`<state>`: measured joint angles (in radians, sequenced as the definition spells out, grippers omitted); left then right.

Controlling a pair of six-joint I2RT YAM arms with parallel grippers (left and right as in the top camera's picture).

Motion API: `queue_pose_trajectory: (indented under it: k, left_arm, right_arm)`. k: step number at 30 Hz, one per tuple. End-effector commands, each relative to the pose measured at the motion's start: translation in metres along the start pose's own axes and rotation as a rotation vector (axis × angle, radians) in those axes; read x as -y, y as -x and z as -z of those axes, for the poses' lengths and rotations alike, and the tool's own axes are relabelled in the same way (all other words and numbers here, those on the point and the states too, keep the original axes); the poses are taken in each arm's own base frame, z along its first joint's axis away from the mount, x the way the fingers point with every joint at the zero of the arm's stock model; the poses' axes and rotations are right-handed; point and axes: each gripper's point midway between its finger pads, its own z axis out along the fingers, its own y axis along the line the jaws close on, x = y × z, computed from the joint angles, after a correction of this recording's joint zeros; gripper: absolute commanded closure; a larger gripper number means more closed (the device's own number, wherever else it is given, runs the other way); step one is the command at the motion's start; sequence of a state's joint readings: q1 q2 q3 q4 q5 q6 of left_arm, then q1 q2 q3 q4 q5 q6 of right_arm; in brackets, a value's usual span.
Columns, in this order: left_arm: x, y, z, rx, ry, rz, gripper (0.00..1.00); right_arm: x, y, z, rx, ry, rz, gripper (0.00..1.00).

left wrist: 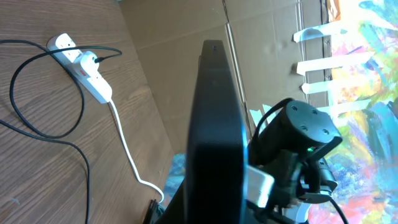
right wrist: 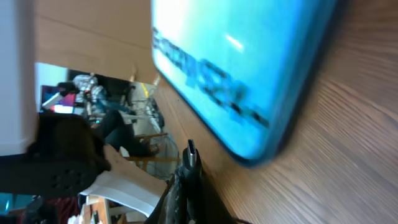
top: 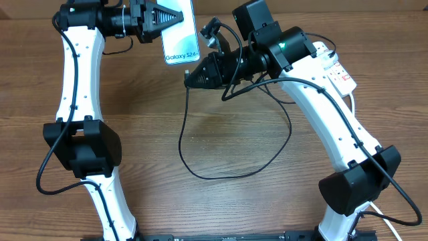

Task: Plug charger to phone and switch on socket

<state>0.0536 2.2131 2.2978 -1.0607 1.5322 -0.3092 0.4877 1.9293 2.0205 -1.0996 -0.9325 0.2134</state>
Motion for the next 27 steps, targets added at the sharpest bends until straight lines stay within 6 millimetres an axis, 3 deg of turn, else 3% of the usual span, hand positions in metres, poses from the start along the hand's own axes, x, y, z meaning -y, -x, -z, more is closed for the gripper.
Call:
queue_pose_trajectory:
  k: [1,14,16,27]
  left_arm:
    - [0.007,-0.002,-0.002,-0.019,-0.049,0.005,0.96]
    - [0.008,-0.003,-0.005,-0.026,-0.051,0.014,0.96]
    - [0.008,-0.004,-0.007,-0.03,-0.052,0.014,0.96]
    - [0.008,-0.006,-0.011,-0.039,-0.054,0.021,0.96]
  right_arm:
    - [-0.018,-0.001,-0.001,-0.014,0.094,0.025,0.96]
    - [-0.009,0.0,-0.002,-0.006,0.043,0.01,0.96]
    - [0.0,0.004,-0.001,0.014,-0.011,-0.033,0.96]
    - [-0.001,0.008,-0.001,0.029,-0.007,-0.038,0.96]
